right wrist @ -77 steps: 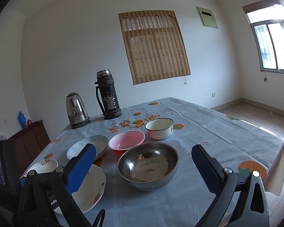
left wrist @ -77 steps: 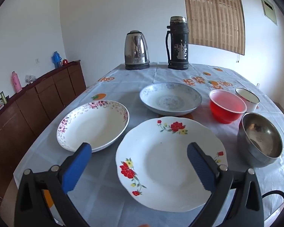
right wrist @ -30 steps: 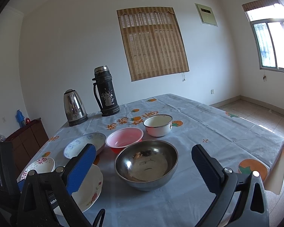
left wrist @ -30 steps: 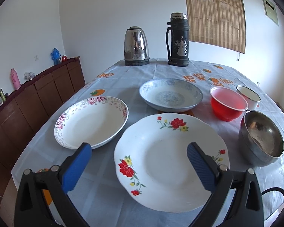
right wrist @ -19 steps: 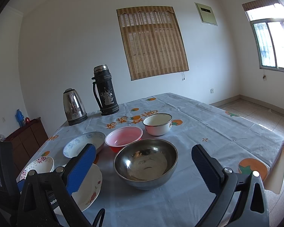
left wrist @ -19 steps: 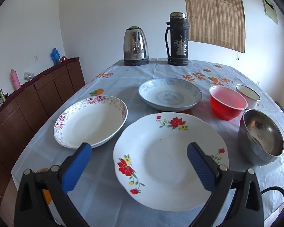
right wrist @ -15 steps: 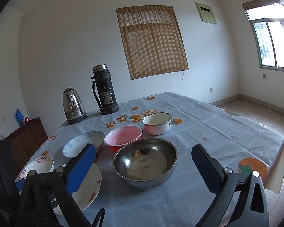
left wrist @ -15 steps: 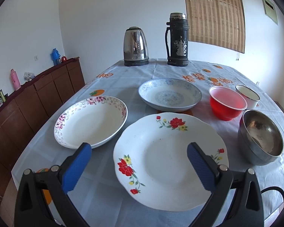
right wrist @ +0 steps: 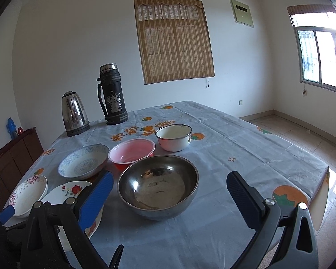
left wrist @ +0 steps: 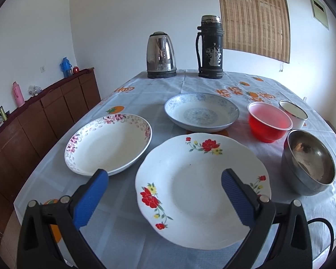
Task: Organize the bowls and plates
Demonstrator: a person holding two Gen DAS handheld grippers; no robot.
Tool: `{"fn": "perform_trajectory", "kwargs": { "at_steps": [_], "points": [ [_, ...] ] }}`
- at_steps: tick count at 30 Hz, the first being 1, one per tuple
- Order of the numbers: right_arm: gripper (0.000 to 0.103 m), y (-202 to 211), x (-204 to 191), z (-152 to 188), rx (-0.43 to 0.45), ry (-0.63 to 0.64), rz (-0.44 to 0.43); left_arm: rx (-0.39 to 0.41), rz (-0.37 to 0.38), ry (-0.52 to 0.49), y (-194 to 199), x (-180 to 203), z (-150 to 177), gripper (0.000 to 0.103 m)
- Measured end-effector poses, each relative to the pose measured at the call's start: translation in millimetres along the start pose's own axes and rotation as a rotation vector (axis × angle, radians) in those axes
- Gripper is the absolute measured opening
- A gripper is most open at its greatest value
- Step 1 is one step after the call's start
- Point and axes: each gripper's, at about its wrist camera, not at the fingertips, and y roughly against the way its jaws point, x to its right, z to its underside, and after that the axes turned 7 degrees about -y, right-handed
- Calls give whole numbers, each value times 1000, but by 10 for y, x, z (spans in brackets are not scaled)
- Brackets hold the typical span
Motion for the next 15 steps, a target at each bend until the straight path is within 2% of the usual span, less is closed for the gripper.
{"fn": "perform_trajectory", "kwargs": {
  "at_steps": [15],
  "points": [
    [102, -37, -50, 15, -12, 10, 2, -7, 1, 2, -2, -22, 6, 103]
  ]
}}
